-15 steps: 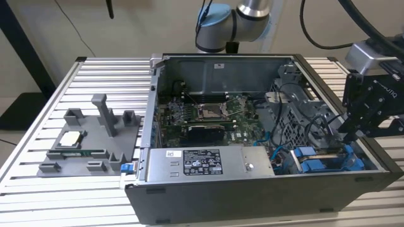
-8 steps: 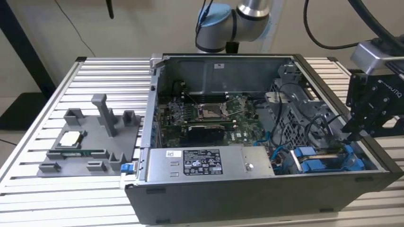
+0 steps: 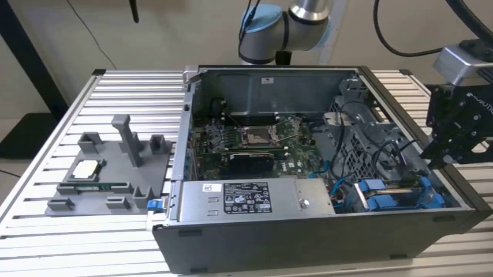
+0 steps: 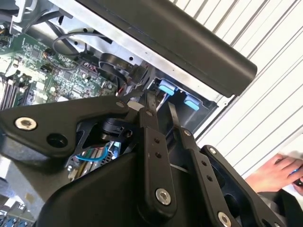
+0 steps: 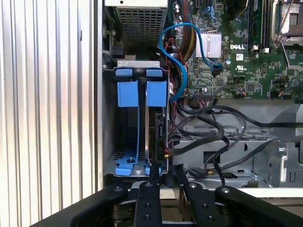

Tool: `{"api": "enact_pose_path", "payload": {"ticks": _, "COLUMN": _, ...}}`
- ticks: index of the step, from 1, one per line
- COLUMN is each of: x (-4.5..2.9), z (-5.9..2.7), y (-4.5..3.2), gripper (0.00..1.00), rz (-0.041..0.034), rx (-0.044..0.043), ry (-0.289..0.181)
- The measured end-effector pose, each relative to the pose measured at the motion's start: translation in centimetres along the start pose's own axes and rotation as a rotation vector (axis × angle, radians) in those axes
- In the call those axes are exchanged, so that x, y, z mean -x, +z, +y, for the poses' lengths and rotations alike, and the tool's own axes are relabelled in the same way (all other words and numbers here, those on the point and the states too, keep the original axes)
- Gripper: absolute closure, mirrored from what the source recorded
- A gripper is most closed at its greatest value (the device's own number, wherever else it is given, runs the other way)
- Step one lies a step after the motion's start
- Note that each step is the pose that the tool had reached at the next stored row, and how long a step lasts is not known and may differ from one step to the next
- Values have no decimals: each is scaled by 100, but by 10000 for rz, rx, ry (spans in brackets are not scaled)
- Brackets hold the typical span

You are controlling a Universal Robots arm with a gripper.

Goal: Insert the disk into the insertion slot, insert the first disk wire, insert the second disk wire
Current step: 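Insert the second disk wire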

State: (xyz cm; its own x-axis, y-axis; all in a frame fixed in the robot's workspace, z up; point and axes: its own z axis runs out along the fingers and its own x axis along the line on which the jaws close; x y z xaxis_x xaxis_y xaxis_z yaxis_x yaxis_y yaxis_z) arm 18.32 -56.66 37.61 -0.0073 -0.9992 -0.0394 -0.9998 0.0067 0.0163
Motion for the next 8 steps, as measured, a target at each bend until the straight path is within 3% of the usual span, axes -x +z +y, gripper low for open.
{"api": "enact_pose_path", "payload": {"ticks": 6, "x": 25, "z": 2, "y": -91, "gripper": 73, "rz": -6, "rx": 0, "ry": 0}}
{"api": "enact_pose_path", "payload": {"ticks": 8, "x": 28, "z": 2, "y": -93, "gripper": 73, "rz": -51, "rx": 1, "ry": -1}}
